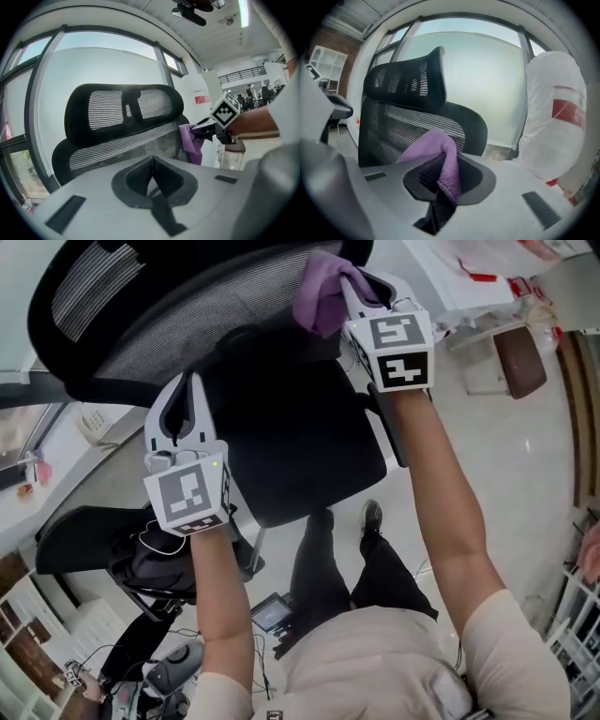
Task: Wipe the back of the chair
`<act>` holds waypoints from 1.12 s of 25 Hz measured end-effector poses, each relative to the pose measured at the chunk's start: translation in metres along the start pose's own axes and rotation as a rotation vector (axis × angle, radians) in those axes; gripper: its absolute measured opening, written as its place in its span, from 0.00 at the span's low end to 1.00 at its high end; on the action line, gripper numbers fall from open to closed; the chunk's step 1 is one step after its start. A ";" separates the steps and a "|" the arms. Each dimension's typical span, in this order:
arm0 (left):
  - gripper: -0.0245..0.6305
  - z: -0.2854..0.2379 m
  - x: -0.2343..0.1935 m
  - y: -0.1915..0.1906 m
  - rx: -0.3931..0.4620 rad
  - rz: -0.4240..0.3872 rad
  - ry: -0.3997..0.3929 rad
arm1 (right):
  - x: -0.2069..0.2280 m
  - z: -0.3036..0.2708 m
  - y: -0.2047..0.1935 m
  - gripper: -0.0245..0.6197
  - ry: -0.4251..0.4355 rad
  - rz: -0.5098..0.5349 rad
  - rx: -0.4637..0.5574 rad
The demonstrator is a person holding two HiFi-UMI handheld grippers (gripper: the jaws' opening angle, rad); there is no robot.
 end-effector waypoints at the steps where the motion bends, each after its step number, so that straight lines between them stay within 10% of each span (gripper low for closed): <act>1: 0.05 0.002 -0.002 0.000 0.001 0.002 0.005 | -0.003 -0.001 0.000 0.11 0.004 0.002 -0.004; 7: 0.05 0.025 -0.040 -0.015 -0.006 0.035 0.074 | -0.074 -0.019 0.022 0.11 0.120 0.032 0.007; 18: 0.05 0.107 -0.148 -0.071 -0.060 0.110 0.283 | -0.357 -0.050 0.094 0.10 0.601 0.185 0.121; 28: 0.05 0.103 -0.153 -0.083 -0.045 0.120 0.255 | -0.353 -0.050 0.090 0.10 0.539 0.187 0.138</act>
Point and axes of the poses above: the fingertips, and each gripper's own axes: z backward along the fingers, x to its right, y out of its top, the point moved 4 cm from there along z, backward along the fingers, and after that the axes turned 1 degree about y, right-handed, at the moved point
